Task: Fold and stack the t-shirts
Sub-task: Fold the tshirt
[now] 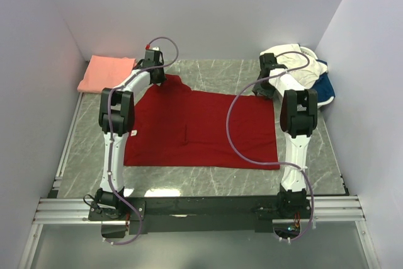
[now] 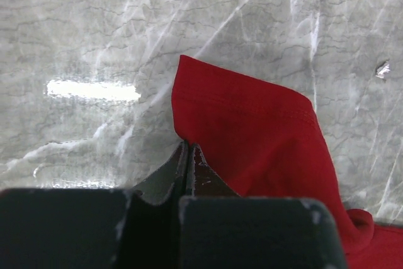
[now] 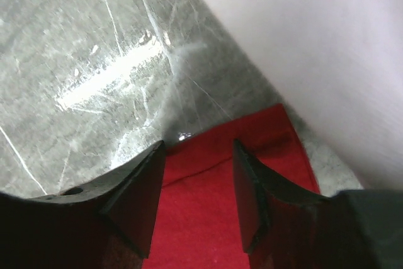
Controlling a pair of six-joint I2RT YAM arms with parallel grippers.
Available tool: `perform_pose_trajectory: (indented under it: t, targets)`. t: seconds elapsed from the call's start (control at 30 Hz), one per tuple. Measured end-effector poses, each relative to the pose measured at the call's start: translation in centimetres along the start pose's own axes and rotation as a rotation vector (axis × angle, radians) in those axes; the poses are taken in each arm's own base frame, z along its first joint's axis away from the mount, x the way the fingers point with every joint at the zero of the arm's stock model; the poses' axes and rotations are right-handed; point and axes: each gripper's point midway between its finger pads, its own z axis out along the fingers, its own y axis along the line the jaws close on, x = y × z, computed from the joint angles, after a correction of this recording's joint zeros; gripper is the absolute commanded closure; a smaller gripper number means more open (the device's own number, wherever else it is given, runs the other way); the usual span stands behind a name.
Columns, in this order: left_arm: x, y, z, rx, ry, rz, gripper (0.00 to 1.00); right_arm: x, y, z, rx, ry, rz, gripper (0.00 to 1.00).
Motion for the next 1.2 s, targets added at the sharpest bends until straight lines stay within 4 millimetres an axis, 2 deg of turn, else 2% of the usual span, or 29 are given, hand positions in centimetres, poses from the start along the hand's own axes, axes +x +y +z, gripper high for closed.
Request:
perform_pose_trajectory:
  t: [0.13, 0.23, 0.43, 0.6, 0.73, 1.0, 1.07, 1.2]
  targets:
    - [0.0, 0.5, -0.1, -0.006, -0.001, -0.007, 1.0, 0.1, 0.2, 0.0, 0.0, 0.002, -0.003, 0.63]
    - [-0.3, 0.8, -0.2, -0.006, -0.008, -0.011, 1.0, 0.2, 0.2, 0.0, 0.0, 0.003, -0.004, 0.79]
    - [-1.8, 1.0, -1.1, 0.007, -0.036, -0.024, 1.0, 0.2, 0.3, 0.0, -0.001, 0.003, -0.004, 1.0]
    - [-3.9, 0.8, -2.7, 0.032, -0.077, -0.042, 1.0, 0.2, 0.2, -0.2, -0.001, 0.002, -0.004, 1.0]
    - [-5.5, 0.5, -4.0, 0.055, -0.115, -0.056, 1.0, -0.1, 0.2, -1.1, -0.011, -0.014, 0.001, 1.0]
    - [-5.4, 0.5, -6.1, 0.07, -0.118, -0.061, 1.0, -1.2, -0.2, -5.4, -0.054, -0.083, 0.023, 1.0]
    - [-5.2, 0.5, -6.5, 0.073, -0.116, -0.064, 1.0, -1.3, -0.2, -5.9, -0.063, -0.098, 0.028, 1.0]
    - [-4.7, 0.6, -7.9, 0.078, -0.11, -0.075, 1.0, -0.3, -0.8, -6.1, -0.06, -0.09, 0.034, 1.0]
